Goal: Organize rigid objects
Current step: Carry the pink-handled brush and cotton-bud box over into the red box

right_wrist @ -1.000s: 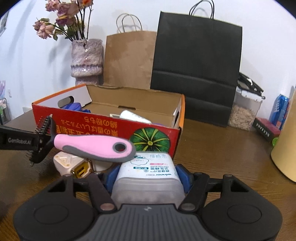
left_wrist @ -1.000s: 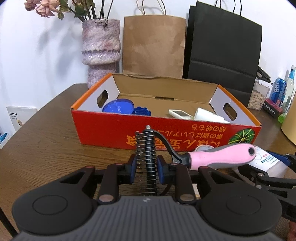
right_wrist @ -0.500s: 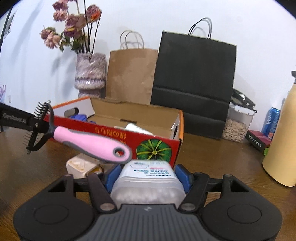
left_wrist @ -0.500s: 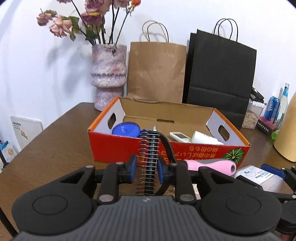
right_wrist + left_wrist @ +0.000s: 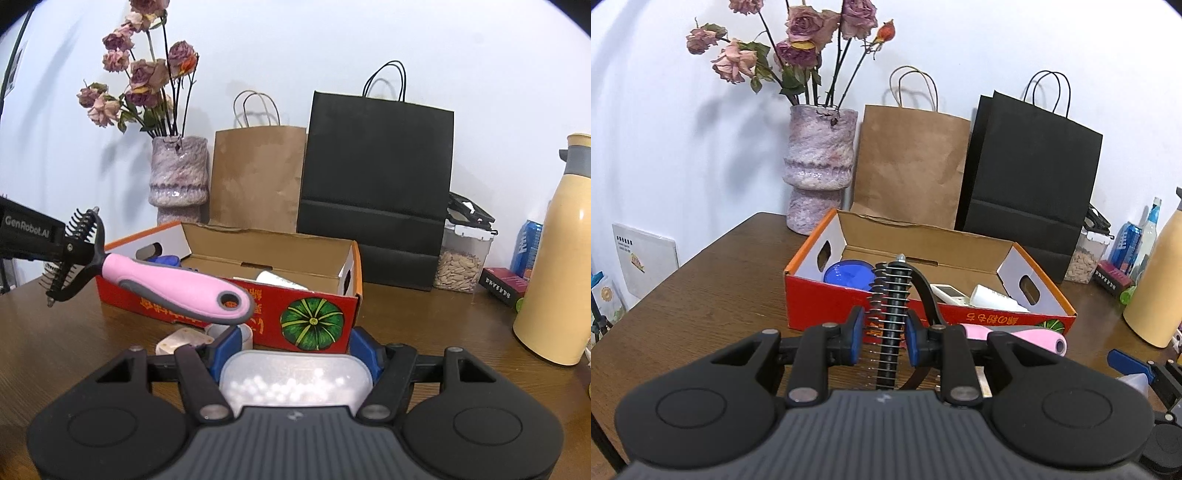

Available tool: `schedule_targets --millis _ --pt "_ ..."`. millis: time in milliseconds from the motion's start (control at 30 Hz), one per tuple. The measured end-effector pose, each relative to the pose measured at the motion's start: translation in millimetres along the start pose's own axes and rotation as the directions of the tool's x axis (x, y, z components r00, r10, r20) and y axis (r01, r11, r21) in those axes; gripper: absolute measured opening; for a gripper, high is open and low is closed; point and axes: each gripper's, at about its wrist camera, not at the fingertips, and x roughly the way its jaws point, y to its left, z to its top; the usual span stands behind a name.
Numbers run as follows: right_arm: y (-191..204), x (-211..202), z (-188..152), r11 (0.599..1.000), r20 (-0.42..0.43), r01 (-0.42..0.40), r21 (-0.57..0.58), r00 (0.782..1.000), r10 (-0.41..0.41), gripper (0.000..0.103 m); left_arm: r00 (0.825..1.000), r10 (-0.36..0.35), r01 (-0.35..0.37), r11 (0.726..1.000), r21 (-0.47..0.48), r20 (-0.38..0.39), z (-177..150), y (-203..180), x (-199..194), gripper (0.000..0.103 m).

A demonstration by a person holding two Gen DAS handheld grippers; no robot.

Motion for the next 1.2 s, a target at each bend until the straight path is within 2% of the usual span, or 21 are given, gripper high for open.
schedule_targets --millis 567,1200 --pt "14 -14 23 0.999 0.096 -0.002 0.037 0.995 -0.001 0.064 1.000 -0.001 0.001 0.999 -0.050 0.009 15 10 -3 0.024" --pt "18 13 61 0.998 0.183 -0.025 0.058 0.983 0.014 0.064 0.999 0.049 -0.048 0.996 -0.082 0.017 43 23 24 0.024"
